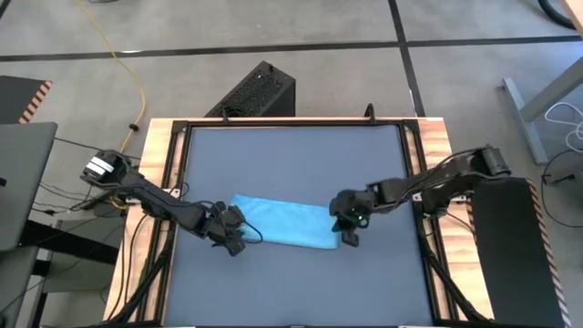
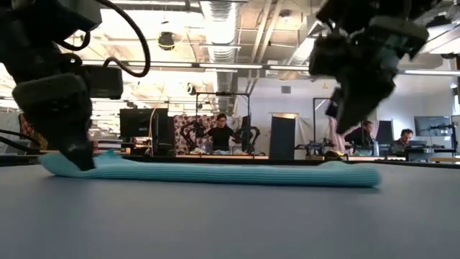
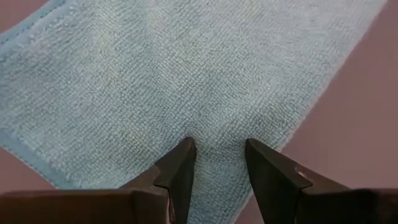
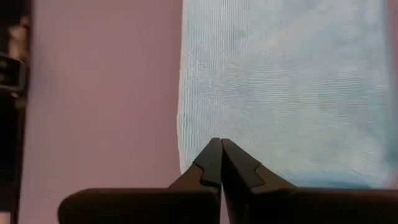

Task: Roll towel into tight, uniform cylinder
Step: Roll the blue microfiber cloth

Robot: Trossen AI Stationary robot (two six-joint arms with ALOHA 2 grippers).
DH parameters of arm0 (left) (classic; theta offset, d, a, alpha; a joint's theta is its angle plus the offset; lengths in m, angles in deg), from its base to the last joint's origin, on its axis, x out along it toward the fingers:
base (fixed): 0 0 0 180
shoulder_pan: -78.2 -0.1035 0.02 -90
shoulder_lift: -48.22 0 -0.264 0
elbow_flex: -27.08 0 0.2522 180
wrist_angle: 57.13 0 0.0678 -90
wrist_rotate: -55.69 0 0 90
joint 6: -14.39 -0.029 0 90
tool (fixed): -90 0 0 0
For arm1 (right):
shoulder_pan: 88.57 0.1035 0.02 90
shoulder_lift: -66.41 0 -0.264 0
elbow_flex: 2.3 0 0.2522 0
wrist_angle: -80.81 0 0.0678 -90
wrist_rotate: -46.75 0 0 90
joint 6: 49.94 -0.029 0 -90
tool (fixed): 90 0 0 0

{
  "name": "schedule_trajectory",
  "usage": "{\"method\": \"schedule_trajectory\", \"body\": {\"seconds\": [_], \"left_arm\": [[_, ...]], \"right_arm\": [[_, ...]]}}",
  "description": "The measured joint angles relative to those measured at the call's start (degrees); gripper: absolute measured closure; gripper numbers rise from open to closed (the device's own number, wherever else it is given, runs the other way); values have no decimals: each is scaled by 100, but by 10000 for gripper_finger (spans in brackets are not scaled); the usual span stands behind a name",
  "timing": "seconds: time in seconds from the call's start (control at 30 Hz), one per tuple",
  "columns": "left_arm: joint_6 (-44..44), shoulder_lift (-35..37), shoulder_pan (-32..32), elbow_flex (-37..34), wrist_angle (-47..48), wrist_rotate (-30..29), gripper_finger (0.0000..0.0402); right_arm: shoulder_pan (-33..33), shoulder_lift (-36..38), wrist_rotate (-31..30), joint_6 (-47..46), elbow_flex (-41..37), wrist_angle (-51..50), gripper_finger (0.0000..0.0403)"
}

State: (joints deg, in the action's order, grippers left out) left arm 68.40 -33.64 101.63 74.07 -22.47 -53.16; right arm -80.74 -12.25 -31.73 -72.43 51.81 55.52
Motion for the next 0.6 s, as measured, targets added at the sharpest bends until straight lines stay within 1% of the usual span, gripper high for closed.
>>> {"method": "schedule_trajectory", "body": {"seconds": [0.03,0.13,0.17,0.23,0.3,0.4,0.5,0.6], "left_arm": [[-90,131,-53,-2,147,2,265],[-283,534,-215,-26,489,-115,265],[-370,672,-257,-19,454,-191,265],[-545,938,-324,-9,400,-274,265],[-649,1149,-382,-9,366,-338,265],[-622,1399,-414,-9,360,-474,265],[-407,1471,-409,-4,291,-561,265],[-217,1405,-399,-2,224,-411,265]], "right_arm": [[-65,122,-85,99,2,18,376],[-391,336,-638,511,12,39,376],[-536,332,-783,663,-14,80,376],[-862,160,-818,868,-57,144,376],[-1141,-83,-723,932,-57,312,378],[-1400,-508,-365,992,-57,666,381],[-1400,-891,-124,995,-57,981,381],[-1276,-1151,-99,993,-54,1227,381]]}}
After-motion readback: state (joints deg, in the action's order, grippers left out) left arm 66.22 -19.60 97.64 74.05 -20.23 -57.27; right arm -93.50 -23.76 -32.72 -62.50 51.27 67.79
